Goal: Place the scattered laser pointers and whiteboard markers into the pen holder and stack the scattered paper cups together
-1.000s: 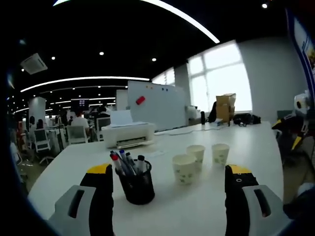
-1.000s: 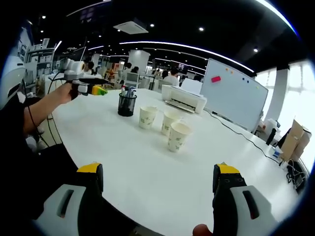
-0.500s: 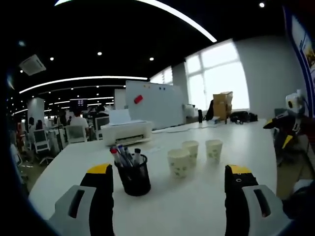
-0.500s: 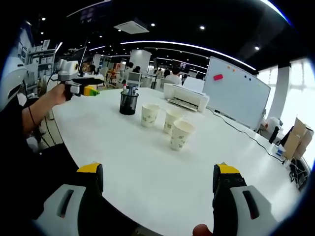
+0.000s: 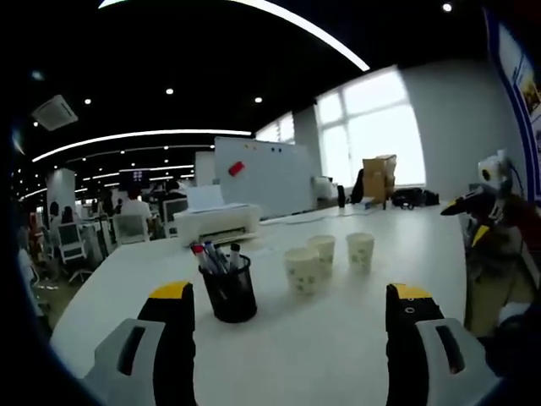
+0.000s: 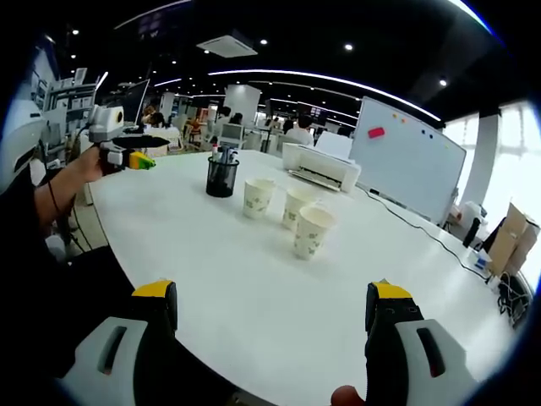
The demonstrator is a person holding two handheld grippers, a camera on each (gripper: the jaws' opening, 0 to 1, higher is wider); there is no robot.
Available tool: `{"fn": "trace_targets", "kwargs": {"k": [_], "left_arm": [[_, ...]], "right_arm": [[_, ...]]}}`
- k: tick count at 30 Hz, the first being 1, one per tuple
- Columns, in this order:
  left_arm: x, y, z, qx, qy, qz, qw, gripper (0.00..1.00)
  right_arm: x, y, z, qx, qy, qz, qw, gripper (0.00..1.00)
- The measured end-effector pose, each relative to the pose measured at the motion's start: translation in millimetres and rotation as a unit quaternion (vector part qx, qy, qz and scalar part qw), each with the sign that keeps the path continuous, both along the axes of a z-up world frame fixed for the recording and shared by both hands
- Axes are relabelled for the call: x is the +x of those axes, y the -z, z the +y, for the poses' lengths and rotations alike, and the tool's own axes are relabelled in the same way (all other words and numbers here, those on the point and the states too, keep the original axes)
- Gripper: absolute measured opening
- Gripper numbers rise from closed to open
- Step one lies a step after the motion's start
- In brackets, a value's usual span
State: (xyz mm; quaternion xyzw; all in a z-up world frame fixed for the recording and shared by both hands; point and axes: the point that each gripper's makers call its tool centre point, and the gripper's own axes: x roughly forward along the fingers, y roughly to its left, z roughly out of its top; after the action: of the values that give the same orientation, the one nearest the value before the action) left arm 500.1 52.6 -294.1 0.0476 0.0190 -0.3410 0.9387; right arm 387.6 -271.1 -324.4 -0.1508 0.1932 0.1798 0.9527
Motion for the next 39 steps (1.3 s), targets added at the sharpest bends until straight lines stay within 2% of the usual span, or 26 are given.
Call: {"fn": "trace_targets", "kwargs": {"k": [7,14,21,39], "left_arm": [[-7.6,9.6,5.2,0.006,-0.002,0.012,0.9999,0.96],[-19.1,7.9,9.1,-0.001,-0.002,0.014,0.9999,0.96],[-27.9,14.4,11.3,-0.001,-0.003,0.023,0.9997,0.95],[-35.3,8.8,10.6,0.0,0.0,0.014,0.9999,0.94]], "right_arm": [[-2.4,1.3,-2.8,-0.001,0.005,0.0,1.0,0.87],[-4.0,1.9,-0.7,0.001,0.003,0.0,1.0,0.87],[-2.5,1.5,2.4,0.003,-0.002,-0.001,1.0,0.87],[10.8,-8.6,13.6,-0.002,-0.018,-0.01,0.9998,0.87]]}}
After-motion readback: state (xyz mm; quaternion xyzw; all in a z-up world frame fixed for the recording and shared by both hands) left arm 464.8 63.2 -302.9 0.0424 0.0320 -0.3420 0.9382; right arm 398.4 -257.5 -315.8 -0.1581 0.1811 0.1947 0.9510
